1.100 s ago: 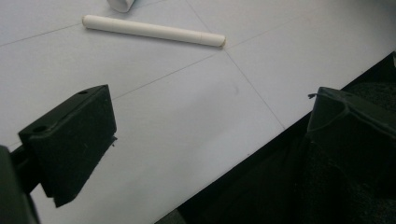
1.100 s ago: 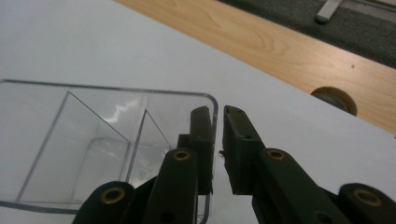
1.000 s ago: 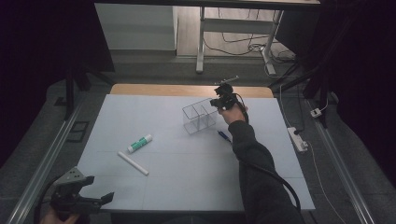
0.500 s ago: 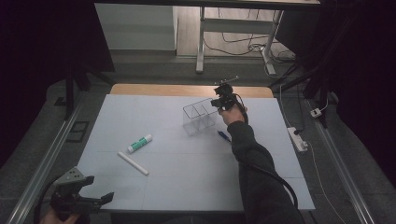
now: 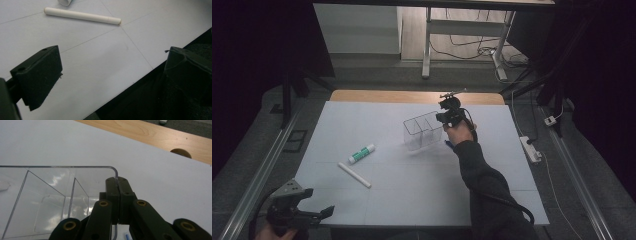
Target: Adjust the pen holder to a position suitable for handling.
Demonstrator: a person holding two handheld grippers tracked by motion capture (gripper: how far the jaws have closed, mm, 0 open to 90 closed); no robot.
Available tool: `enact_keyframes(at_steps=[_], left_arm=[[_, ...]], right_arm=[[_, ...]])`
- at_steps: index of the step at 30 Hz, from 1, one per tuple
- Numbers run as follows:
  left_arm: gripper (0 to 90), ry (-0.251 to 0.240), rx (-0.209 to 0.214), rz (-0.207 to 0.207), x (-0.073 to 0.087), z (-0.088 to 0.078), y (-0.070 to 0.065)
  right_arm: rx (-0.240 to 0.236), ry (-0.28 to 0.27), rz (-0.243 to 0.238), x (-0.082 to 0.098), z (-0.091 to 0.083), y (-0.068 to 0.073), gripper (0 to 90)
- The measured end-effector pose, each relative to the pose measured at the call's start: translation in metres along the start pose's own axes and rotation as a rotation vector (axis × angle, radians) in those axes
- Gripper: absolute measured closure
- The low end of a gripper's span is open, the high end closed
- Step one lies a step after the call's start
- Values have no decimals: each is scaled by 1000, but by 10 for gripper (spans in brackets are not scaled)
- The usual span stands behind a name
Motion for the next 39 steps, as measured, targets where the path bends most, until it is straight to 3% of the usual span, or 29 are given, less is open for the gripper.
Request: enact_keyframes(at_steps=[7,13,15,18,21,23,25,27,30,34,39], left_arm=[[15,2,0,2,0,0,0],[15,2,2,4,-1,1,0],[16,3,1,4,-1,1,0],[16,2,2,3,-1,1,0],[16,4,3,2,-1,1,0],[16,6,0,4,-1,1,0],[16,7,0,4,-1,1,0],[16,7,1,3,-1,1,0],[16,9,1,7,-1,2,0],[16,4,3,4,-1,1,0],[16,5,2,4,-1,1,0]], right_arm=[[19,28,22,18,-5,22,891],[42,43,11,32,2,30,886],[16,42,14,32,1,29,869],[-36,28,3,31,-7,23,691],[-43,11,-14,31,-18,16,658],[-38,-12,-51,35,-32,2,713],[-44,12,-91,42,-34,-6,820],[-62,47,-132,52,-28,-10,895],[-90,119,-164,64,-9,-10,896],[-121,151,-193,71,15,-6,896],[-175,163,-221,75,22,1,896]])
Point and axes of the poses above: each handheld gripper's, and its own axes: z roughly forward along the jaws, x roughly out of its underside, y roughly to its left, the point moved 6 cm from there along z, roughly forward along the jaws, and after that the axes turned 8 degrees about y, right-handed, at the moved point
